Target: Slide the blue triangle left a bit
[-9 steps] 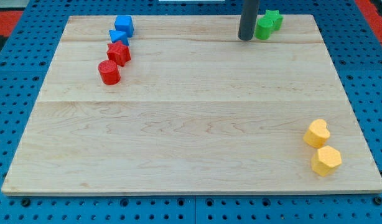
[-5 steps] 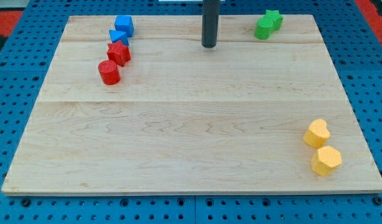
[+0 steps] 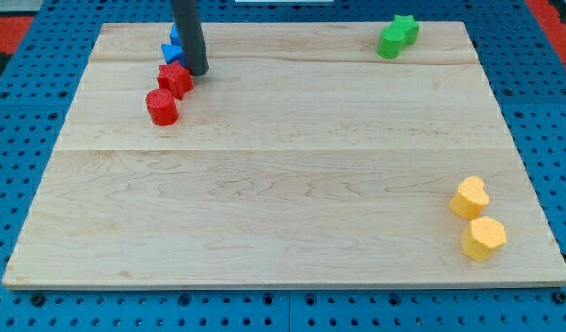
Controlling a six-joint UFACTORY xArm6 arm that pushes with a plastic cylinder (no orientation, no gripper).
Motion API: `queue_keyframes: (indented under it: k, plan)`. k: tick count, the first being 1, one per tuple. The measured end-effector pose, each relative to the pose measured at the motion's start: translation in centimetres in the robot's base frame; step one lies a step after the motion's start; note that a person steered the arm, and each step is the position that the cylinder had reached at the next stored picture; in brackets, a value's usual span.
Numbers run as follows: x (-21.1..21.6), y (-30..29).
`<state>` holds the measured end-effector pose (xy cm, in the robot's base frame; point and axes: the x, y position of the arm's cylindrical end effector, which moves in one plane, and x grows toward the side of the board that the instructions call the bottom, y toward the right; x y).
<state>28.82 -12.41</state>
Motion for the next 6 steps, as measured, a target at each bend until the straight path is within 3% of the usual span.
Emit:
queue_keyframes:
  k: [3, 6]
  plan:
    - [-1.6, -0.7]
    - [0.7, 0.0]
